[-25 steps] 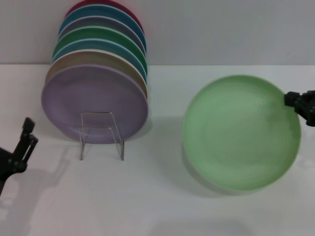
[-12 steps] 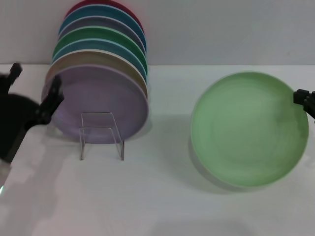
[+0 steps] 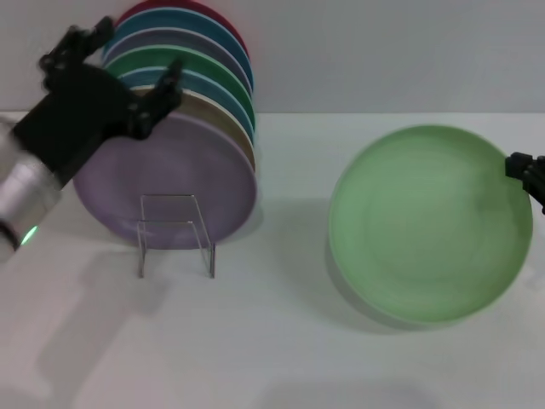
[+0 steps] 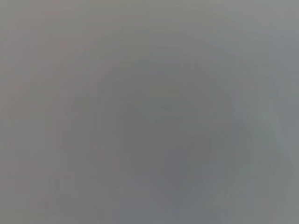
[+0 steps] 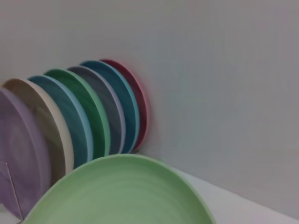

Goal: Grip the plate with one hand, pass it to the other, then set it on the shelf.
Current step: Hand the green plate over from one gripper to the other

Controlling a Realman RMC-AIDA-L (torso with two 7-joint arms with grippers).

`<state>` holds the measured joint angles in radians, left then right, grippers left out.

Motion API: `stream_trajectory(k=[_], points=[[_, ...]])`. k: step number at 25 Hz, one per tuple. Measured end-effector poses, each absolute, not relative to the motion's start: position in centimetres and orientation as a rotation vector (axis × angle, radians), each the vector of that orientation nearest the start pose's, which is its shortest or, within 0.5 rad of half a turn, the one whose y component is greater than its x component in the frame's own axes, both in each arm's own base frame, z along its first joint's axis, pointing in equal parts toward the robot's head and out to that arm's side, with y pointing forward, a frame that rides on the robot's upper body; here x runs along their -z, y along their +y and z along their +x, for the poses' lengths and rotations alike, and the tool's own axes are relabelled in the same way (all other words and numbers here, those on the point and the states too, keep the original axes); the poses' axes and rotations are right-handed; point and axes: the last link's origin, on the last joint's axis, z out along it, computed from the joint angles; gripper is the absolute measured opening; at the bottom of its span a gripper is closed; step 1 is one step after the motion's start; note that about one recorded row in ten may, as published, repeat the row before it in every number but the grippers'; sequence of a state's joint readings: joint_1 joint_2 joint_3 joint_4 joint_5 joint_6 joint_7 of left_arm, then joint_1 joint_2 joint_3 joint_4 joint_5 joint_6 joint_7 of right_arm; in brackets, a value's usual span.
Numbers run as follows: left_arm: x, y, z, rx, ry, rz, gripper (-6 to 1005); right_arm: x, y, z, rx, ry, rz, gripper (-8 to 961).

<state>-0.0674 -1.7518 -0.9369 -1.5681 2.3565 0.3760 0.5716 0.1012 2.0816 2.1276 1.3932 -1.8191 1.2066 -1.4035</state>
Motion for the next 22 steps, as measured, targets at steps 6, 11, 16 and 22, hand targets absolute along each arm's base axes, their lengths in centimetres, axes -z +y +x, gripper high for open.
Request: stream_trajectory(k=[6,11,16,22], points=[[-3.0,32.6,-12.7,0.514,-0.218,-2.088,801,-9.7,31.1,26.8,-0.453,0.515,-2.271,59],[-2.7,33.2,-10.4,0.464,-0.228,-2.223,801,-9.7,31.2,26.7,-0.435,0.464,-2.279,63],[-2.4,33.5,-8.6,0.47,-0.238,-2.407,801,-9.5,31.3,26.5,-0.423,0.426,-2.287,66],[-2.4,33.6,-8.5,0.466,-0.277,-2.553,801,-9.9,31.6,25.4,-0.431,0.34,-2.295,71]])
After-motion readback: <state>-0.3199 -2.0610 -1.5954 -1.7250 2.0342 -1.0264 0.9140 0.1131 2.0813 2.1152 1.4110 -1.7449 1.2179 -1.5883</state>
